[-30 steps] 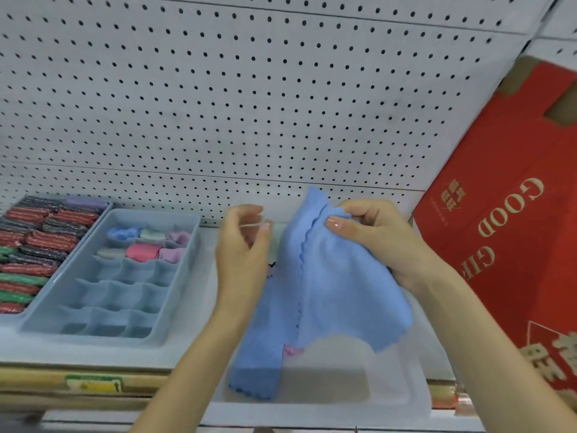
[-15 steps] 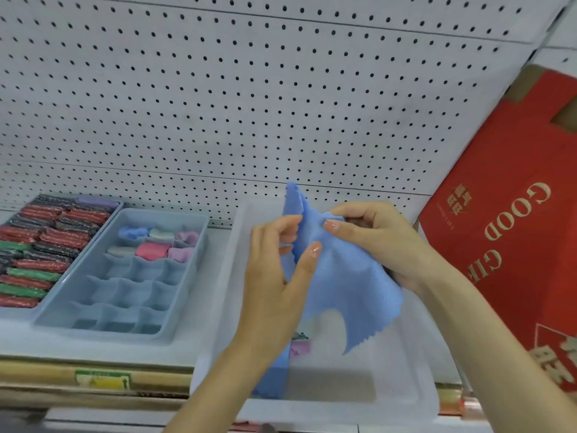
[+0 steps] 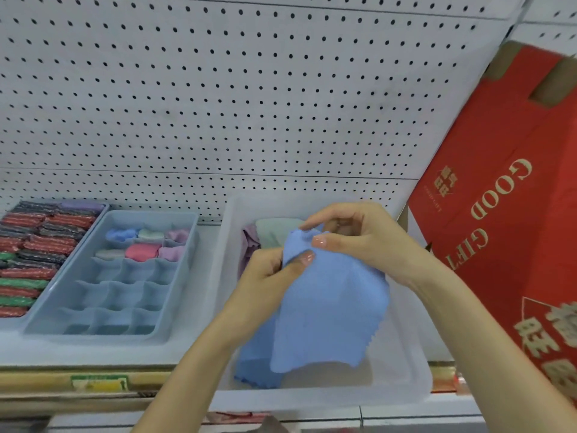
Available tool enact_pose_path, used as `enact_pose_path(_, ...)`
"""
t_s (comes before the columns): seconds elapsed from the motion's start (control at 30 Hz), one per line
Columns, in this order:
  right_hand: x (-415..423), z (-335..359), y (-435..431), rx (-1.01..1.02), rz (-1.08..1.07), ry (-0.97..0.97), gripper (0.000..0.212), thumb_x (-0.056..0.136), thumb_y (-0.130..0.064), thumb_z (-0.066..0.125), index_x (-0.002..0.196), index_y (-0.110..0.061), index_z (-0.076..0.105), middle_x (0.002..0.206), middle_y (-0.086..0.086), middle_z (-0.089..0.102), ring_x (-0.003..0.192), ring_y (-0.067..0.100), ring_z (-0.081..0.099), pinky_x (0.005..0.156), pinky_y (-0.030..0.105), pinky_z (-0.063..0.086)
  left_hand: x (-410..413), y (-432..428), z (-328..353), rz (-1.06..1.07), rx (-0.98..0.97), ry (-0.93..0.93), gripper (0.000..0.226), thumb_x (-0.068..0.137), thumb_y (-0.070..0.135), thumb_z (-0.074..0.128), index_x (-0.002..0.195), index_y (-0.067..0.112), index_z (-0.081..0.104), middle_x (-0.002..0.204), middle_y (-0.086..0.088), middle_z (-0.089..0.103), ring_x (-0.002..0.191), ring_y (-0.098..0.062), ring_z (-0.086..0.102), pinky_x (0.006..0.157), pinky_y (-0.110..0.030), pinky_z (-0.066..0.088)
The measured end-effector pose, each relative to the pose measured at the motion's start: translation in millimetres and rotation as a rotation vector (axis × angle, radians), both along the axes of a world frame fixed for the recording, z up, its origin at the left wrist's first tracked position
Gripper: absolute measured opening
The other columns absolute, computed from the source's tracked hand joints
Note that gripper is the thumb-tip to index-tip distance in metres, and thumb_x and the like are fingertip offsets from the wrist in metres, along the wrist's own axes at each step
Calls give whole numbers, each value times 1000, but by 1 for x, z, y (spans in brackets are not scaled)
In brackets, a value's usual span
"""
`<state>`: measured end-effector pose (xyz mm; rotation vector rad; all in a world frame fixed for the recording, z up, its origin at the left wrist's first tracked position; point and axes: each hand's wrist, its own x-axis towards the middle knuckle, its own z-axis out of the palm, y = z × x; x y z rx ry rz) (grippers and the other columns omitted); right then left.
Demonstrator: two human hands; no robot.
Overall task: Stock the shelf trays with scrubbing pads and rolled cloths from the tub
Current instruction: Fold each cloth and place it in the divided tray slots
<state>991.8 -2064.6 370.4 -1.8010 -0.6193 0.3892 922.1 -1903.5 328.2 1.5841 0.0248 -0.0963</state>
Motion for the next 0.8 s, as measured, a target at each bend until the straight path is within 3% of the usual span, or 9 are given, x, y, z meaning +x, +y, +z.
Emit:
enact_pose_path(0.07,4,-10,-12,16,-40,57,21,64,-25,80,82,-30,70,81,15,59,74,19,53,72,32,41,0,4,1,19,-101,45,38,85,37,63,88,0,69,80,-6,69,71,-16,62,63,-26,47)
enact_pose_path(0.13,3,-23,-22,11,-43,156,29,59,-24,83,80,-31,66,85,13,58,78,18,53,74,36,41,1,8,6,28,-214,86,32,80,34,54,89,8,71,84,-2,74,74,-12,68,62,-21,52)
enact_pose_path(0.3,-1,-45,-30,144,-168,265,29,63,-7,81,75,-19,58,59,-12,50,59,5,47,61,16,39,4,17,11,79,-357,115,27,75,29,53,73,20,78,84,2,75,77,-9,70,66,-21,56)
enact_pose_path(0.5,-9,-61,-10,538,-196,508,30,59,-9,85,71,-23,62,91,-4,68,79,13,64,68,21,50,5,17,12,108,-461,130,29,79,24,50,98,14,69,98,-1,74,90,-11,70,70,-21,56)
enact_pose_path(0.6,-8,-71,0,596,-286,589,24,68,-13,75,76,-19,53,93,2,65,81,17,61,68,27,44,7,18,11,97,-492,131,32,83,21,47,106,11,66,106,0,73,97,-11,69,74,-22,56)
enact_pose_path(0.73,-2,-81,6,635,-352,627,54,48,-31,92,81,-15,52,97,11,63,83,22,60,69,31,46,10,20,8,103,-512,143,36,84,20,46,114,10,63,112,-2,71,103,-13,67,80,-23,56)
enact_pose_path(0.8,1,-84,6,661,-361,639,51,49,-30,92,74,-16,50,95,12,61,80,22,62,68,29,49,11,21,7,112,-517,143,37,85,20,46,115,10,62,114,-3,70,105,-14,66,82,-24,55)
